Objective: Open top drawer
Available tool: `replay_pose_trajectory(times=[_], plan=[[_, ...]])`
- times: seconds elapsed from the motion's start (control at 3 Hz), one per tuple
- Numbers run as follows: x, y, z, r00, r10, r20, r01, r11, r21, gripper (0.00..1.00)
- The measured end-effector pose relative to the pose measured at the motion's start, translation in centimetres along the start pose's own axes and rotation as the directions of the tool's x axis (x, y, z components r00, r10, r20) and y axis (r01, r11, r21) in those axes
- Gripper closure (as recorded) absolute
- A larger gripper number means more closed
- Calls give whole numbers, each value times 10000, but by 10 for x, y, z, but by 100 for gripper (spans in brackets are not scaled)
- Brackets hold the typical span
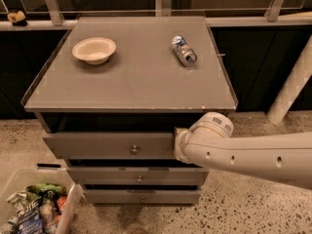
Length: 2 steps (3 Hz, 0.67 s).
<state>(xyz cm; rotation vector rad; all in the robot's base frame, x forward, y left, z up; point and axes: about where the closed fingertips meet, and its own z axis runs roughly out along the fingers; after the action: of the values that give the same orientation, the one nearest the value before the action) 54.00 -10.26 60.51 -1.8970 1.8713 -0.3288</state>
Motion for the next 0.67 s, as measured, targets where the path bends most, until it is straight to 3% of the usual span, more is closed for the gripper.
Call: replay_pose_trajectory(times=[0.33, 0.67], plan=[[0, 0, 0, 10000, 0, 0, 0, 10000, 0, 95], [-1, -5, -7, 10000, 0, 0, 0, 10000, 0, 100]])
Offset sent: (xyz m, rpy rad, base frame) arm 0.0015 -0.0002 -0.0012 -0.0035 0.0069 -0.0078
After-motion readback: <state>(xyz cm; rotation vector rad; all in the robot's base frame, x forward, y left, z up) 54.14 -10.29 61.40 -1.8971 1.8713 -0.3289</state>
